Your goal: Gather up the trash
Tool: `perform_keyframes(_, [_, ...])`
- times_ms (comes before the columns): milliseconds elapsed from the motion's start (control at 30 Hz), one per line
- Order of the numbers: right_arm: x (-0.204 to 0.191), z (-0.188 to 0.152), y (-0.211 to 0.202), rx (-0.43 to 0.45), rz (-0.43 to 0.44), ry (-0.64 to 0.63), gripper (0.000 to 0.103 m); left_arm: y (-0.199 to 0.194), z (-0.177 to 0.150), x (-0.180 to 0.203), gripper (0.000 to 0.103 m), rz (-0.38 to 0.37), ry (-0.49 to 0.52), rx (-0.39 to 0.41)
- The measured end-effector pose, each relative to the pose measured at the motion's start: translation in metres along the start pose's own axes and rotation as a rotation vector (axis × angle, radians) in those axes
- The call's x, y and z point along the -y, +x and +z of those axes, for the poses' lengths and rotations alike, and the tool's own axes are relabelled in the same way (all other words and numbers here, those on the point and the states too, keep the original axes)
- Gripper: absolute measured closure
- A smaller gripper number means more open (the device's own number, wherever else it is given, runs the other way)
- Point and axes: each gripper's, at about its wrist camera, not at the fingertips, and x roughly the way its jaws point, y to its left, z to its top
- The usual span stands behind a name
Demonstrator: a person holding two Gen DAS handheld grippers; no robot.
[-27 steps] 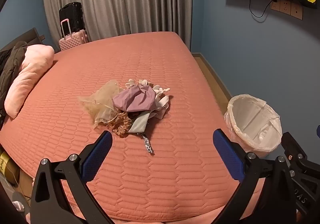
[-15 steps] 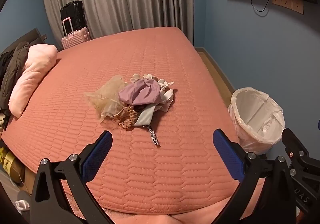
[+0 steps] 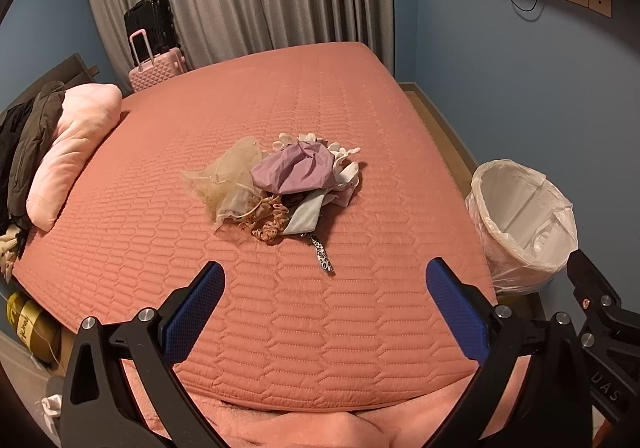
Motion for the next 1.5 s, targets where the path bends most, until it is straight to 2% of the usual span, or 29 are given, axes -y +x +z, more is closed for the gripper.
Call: perform_keyframes(1500, [0.004,0.011,-0.008,0.023,-0.017,0.003,0.006,-0.009,0.006,0.008,0.007,0.005,0.017,0.023])
